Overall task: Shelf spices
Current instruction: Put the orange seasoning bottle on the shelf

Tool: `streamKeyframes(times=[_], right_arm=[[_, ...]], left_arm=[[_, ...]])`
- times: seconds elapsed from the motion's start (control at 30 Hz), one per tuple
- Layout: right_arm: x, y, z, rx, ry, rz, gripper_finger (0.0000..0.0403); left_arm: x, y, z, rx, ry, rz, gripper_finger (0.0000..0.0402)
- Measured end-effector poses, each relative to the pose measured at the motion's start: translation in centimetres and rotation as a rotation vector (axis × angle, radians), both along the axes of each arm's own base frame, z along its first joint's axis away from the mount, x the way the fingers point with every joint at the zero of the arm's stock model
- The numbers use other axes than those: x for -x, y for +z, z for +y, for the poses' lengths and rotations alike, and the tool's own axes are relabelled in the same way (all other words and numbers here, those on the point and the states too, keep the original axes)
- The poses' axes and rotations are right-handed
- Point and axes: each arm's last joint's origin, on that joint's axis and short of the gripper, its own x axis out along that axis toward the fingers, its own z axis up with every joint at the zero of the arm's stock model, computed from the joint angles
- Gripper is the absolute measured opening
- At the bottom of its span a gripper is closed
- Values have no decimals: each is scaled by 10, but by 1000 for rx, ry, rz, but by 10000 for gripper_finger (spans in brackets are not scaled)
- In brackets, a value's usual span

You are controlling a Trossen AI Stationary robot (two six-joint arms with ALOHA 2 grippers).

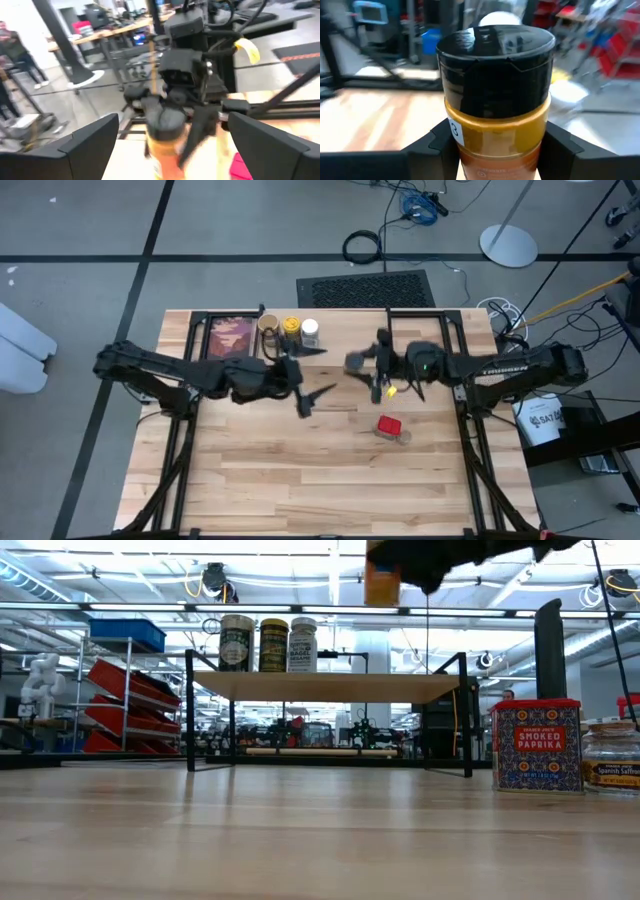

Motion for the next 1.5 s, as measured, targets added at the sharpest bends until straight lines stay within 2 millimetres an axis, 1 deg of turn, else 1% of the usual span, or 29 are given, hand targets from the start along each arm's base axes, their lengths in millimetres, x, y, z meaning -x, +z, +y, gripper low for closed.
streamKeyframes(times=[0.1, 0.17, 0.27, 0.33, 0.4, 0.5, 0.63, 0.73, 0.83, 0.97, 1.17, 1.3, 1.5], right_arm=[[-2, 18, -19, 65, -57, -42, 186], [-3, 28, -31, 90, -65, -61, 187], [-4, 41, -50, 89, -36, -95, 187], [-7, 44, -63, 80, -20, -99, 187], [-13, 44, -76, 65, -7, -91, 187], [-26, 39, -95, 26, 21, -62, 187], [-44, 19, -118, -29, 29, 20, 187], [-51, 4, -130, -53, 7, 70, 187], [-53, -7, -138, -79, 11, 104, 187], [-51, -10, -144, -123, 31, 110, 187], [-45, -18, -151, -158, 6, 182, 187], [-43, -23, -152, -179, -2, 227, 187], [-42, -24, -152, -180, -4, 236, 187]], left_arm=[[16, 10, -1, -6, 42, 1, 384], [25, 13, -4, -9, 53, 11, 384], [34, 14, -9, -19, 36, 50, 384], [38, 12, -12, -28, 23, 83, 384], [41, 11, -14, -36, 13, 110, 384], [42, 8, -15, -45, 11, 139, 384], [42, 6, -15, -48, 14, 158, 384], [43, 5, -14, -33, 19, 171, 384], [44, 3, -14, -29, 21, 188, 384], [44, 0, -14, -22, 24, 211, 384], [45, -1, -14, -4, 29, 223, 384], [45, -1, -14, -3, 30, 222, 384], [45, -1, -14, 0, 30, 219, 384]])
